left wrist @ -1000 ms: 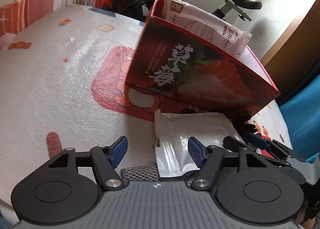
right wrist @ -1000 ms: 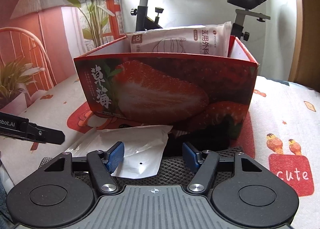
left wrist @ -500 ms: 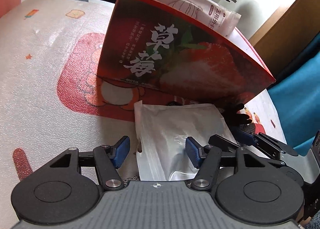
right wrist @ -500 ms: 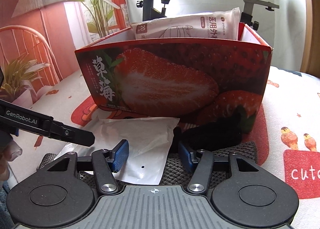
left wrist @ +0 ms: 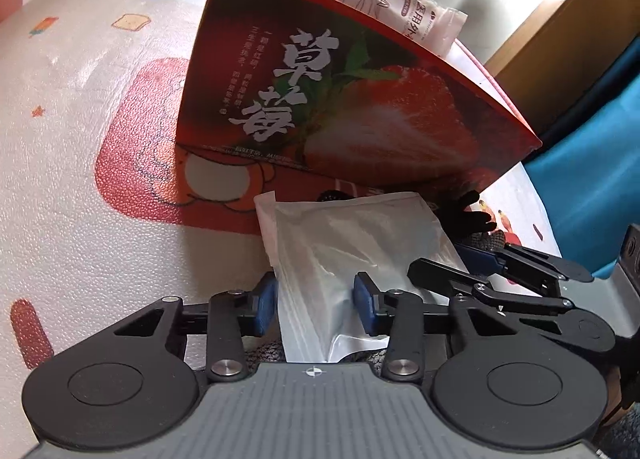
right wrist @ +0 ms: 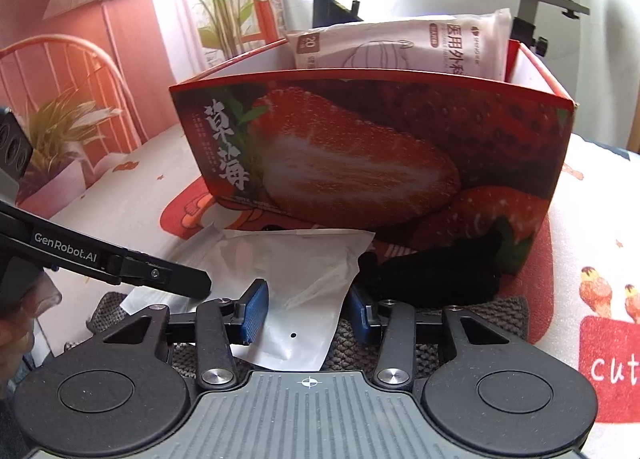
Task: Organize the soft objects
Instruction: 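Close the left gripper on the white bag while the right gripper closes beside it, then lift the white bag with both grippers and lower it into the red box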
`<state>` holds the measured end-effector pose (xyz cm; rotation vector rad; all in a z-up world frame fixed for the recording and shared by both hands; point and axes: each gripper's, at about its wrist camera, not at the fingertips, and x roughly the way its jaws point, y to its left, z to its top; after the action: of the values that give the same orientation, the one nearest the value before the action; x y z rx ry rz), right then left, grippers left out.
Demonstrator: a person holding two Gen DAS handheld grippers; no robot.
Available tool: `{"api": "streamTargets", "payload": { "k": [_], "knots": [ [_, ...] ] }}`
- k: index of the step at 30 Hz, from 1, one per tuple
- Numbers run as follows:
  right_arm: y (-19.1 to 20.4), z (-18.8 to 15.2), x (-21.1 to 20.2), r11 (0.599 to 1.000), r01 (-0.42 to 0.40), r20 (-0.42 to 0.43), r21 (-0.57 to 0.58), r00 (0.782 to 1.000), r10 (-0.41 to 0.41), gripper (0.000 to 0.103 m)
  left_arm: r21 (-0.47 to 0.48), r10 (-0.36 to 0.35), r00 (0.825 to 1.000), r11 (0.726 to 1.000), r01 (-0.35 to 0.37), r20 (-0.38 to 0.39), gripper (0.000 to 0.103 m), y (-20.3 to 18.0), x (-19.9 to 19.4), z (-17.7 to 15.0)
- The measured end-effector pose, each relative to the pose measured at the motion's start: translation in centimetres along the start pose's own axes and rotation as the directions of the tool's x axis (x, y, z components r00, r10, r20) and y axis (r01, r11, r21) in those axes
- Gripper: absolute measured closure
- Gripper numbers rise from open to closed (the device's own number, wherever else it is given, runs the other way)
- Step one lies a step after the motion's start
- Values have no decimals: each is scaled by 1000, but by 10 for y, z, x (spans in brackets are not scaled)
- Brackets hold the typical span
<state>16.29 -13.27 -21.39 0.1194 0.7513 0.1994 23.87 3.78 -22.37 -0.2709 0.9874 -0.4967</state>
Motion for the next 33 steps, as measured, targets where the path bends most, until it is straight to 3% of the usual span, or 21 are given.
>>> {"api": "streamTargets", "payload": {
  "k": [6,10,12,13,20,22,24,26,33],
  "knots": [
    [-12,1,2,998,-40,-23,41,999,41,67,-11,-12,1000,1000,12,-4,58,3,5,1],
    [-6,4,2,1000,-22,-36,5,999,22,71,-7,-7,1000,1000,7,-5,60,1,3,2],
    [4,5,-2,999,-5,-29,-50,1000,4,82,2,-12,1000,1000,12,12,70,-1,-1,0],
    [8,6,-5,998,-7,-21,-67,1000,6,86,8,-18,1000,1000,18,18,70,-2,-4,0],
    [18,9,-20,993,9,11,-118,1000,-8,96,9,-16,998,1000,15,57,74,-2,-19,-5],
    [23,9,-25,990,21,28,-142,999,-18,97,4,-22,997,1000,22,79,77,-1,-25,-7],
    [30,10,-30,984,41,46,-176,998,-33,98,14,-13,995,1000,12,103,89,-4,-32,-8],
    [34,11,-36,979,62,72,-196,996,-49,100,34,13,992,999,-18,129,94,-8,-41,-9],
    [43,25,-57,973,77,148,-217,988,-45,101,35,17,981,999,-25,192,97,-12,-60,-8]
  ]
}}
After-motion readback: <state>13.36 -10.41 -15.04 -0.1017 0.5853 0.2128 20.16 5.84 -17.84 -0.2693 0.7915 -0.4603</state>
